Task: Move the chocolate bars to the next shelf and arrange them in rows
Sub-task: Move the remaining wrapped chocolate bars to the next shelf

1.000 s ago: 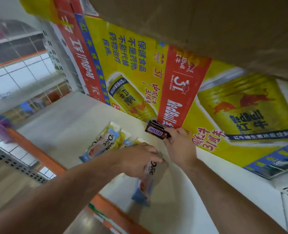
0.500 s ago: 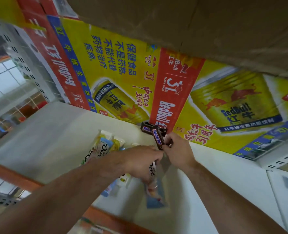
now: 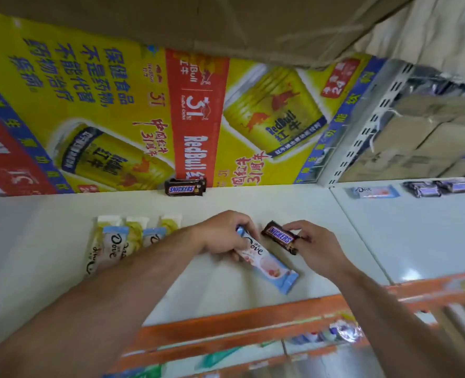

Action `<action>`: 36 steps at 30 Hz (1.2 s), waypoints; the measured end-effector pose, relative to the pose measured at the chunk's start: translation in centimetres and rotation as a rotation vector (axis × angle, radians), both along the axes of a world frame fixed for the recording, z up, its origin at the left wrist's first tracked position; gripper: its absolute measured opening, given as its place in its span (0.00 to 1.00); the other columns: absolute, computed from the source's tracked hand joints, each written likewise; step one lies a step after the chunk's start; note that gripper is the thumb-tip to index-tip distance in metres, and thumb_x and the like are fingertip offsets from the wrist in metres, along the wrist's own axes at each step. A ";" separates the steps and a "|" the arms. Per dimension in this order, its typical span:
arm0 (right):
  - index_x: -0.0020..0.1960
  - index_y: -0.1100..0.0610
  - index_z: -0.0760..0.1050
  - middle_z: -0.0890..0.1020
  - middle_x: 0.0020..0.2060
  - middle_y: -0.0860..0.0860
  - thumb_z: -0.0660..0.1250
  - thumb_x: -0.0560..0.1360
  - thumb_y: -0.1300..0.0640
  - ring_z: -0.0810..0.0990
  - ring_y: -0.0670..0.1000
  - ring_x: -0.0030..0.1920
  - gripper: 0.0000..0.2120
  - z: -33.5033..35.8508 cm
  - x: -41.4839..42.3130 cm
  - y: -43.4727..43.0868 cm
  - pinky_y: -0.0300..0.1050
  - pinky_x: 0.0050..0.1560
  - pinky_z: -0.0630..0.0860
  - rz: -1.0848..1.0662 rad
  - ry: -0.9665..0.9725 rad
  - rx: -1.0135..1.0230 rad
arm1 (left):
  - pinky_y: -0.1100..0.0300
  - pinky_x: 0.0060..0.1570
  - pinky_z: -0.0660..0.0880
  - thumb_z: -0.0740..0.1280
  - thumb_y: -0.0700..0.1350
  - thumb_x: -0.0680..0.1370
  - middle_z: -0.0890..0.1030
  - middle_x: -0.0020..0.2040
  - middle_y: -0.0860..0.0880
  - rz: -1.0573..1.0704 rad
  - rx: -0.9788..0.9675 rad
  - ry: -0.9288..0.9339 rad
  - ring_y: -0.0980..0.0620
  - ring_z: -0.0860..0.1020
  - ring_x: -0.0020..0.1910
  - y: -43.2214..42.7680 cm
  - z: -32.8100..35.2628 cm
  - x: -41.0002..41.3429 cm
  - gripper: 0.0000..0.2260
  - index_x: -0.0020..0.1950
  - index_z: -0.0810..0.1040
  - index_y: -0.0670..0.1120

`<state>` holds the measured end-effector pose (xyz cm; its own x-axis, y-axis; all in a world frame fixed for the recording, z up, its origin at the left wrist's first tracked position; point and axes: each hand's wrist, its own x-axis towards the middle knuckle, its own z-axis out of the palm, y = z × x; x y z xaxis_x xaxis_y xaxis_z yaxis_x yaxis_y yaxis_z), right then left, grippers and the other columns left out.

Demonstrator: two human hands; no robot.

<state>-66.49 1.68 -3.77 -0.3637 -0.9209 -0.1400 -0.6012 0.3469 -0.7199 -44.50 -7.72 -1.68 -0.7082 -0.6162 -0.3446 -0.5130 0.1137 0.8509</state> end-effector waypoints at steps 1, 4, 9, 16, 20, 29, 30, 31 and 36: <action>0.42 0.36 0.80 0.79 0.28 0.44 0.63 0.71 0.65 0.73 0.45 0.29 0.22 0.1 -0.8 1.2 0.42 0.33 0.70 -0.031 -0.002 -0.011 | 0.57 0.34 0.80 0.65 0.32 0.76 0.82 0.48 0.40 -0.006 0.006 0.014 0.47 0.81 0.34 0.4 -0.1 -0.8 0.10 0.51 0.80 0.44; 0.39 0.41 0.81 0.80 0.28 0.41 0.63 0.72 0.66 0.74 0.47 0.27 0.19 0.5 -3.5 4.4 0.43 0.33 0.70 -0.121 -0.016 -0.053 | 0.56 0.34 0.80 0.66 0.30 0.76 0.79 0.49 0.36 0.009 0.027 0.050 0.46 0.81 0.33 1.8 0.2 -3.5 0.10 0.49 0.80 0.45; 0.34 0.45 0.80 0.81 0.29 0.40 0.65 0.72 0.66 0.77 0.41 0.31 0.17 1.5 -8.4 9.5 0.38 0.32 0.69 -0.225 0.017 -0.125 | 0.58 0.36 0.82 0.66 0.29 0.76 0.77 0.43 0.43 0.076 0.053 0.110 0.50 0.80 0.32 4.5 0.8 -8.9 0.09 0.51 0.79 0.41; 0.41 0.44 0.77 0.83 0.37 0.49 0.64 0.73 0.68 0.82 0.57 0.41 0.17 1.7 -18.9 16.3 0.59 0.43 0.80 -0.216 -0.059 -0.270 | 0.53 0.41 0.83 0.67 0.30 0.75 0.79 0.46 0.39 0.277 0.088 0.186 0.48 0.81 0.34 9.7 1.5 -18.1 0.09 0.49 0.80 0.43; 0.46 0.45 0.75 0.79 0.41 0.57 0.64 0.75 0.70 0.80 0.62 0.45 0.18 2.8 -24.3 19.1 0.65 0.47 0.78 -0.188 -0.131 -0.317 | 0.56 0.37 0.83 0.66 0.29 0.76 0.79 0.46 0.40 0.372 0.090 0.226 0.47 0.81 0.36 12.2 1.8 -23.1 0.09 0.48 0.80 0.43; 0.49 0.55 0.78 0.84 0.41 0.52 0.62 0.76 0.72 0.84 0.53 0.43 0.14 4.0 -32.7 21.5 0.54 0.47 0.80 -0.240 -0.269 -0.322 | 0.57 0.37 0.82 0.66 0.30 0.76 0.79 0.51 0.37 0.352 0.144 0.205 0.44 0.82 0.40 13.6 2.0 -31.5 0.09 0.48 0.79 0.43; 0.49 0.55 0.78 0.84 0.41 0.52 0.62 0.76 0.72 0.84 0.53 0.43 0.14 3.9 -33.5 21.4 0.51 0.45 0.80 -0.258 -0.280 -0.319 | 0.57 0.37 0.82 0.66 0.30 0.76 0.79 0.51 0.37 0.346 0.153 0.202 0.44 0.82 0.40 13.3 2.0 -32.3 0.09 0.48 0.79 0.43; 0.49 0.55 0.78 0.84 0.41 0.51 0.62 0.77 0.72 0.84 0.52 0.42 0.14 3.8 -34.3 21.2 0.48 0.43 0.80 -0.269 -0.292 -0.318 | 0.56 0.38 0.82 0.66 0.30 0.77 0.79 0.50 0.37 0.340 0.161 0.198 0.44 0.82 0.41 12.8 2.0 -33.3 0.09 0.49 0.79 0.43; 0.51 0.61 0.78 0.83 0.42 0.56 0.60 0.77 0.73 0.81 0.52 0.39 0.12 3.2 -38.5 19.0 0.33 0.35 0.75 -0.288 -0.315 -0.280 | 0.55 0.41 0.82 0.65 0.29 0.77 0.78 0.49 0.41 0.303 0.189 0.208 0.45 0.81 0.40 9.6 1.6 -38.4 0.09 0.49 0.79 0.42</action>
